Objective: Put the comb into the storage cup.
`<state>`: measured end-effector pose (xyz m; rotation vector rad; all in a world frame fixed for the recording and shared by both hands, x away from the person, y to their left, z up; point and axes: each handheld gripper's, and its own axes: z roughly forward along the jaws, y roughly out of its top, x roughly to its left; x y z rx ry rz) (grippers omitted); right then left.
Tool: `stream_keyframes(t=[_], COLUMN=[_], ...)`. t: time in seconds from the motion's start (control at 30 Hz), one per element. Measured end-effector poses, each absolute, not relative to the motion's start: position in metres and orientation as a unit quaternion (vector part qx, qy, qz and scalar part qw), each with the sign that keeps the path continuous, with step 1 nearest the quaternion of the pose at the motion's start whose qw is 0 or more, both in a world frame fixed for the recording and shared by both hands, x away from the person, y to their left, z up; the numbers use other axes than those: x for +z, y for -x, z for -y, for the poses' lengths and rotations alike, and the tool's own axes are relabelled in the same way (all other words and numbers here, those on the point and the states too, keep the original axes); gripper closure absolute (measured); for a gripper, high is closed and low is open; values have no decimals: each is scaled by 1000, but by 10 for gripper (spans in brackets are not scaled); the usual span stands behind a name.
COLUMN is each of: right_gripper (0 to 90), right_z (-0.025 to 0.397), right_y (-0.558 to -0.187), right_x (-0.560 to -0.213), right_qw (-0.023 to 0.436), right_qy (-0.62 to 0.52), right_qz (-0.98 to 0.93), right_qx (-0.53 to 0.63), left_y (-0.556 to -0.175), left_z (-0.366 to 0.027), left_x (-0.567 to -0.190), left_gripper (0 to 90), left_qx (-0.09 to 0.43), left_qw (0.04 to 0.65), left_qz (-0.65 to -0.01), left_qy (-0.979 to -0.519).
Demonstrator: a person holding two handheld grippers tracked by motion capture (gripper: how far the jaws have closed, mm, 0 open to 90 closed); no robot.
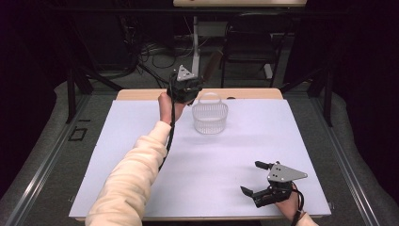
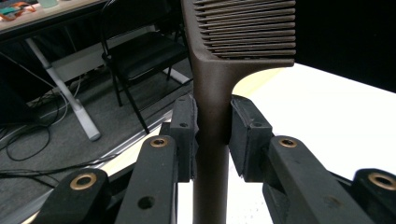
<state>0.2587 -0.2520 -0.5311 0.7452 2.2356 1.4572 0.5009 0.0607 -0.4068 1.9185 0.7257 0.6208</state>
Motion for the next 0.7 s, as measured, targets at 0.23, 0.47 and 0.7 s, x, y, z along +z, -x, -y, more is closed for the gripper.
stream_keyframes(t=[0.23, 0.47, 0.7], right_gripper=[0, 0, 0], right_z=[252, 252, 252], right_y=[-259, -258, -258], right_x=[-531, -531, -531], right_qw=[184, 183, 183], right_qy=[-265, -266, -266], right_qz=[-793, -794, -794], right_qx=[516, 515, 515], left_y=[-501, -503, -503], left_z=[-57, -52, -49], left_x=[-411, -416, -419], left_gripper=[723, 724, 724], left_qx=[250, 245, 239], left_qw=[486, 489, 493], left_qz=[-298, -302, -302], left_qy=[-783, -781, -780])
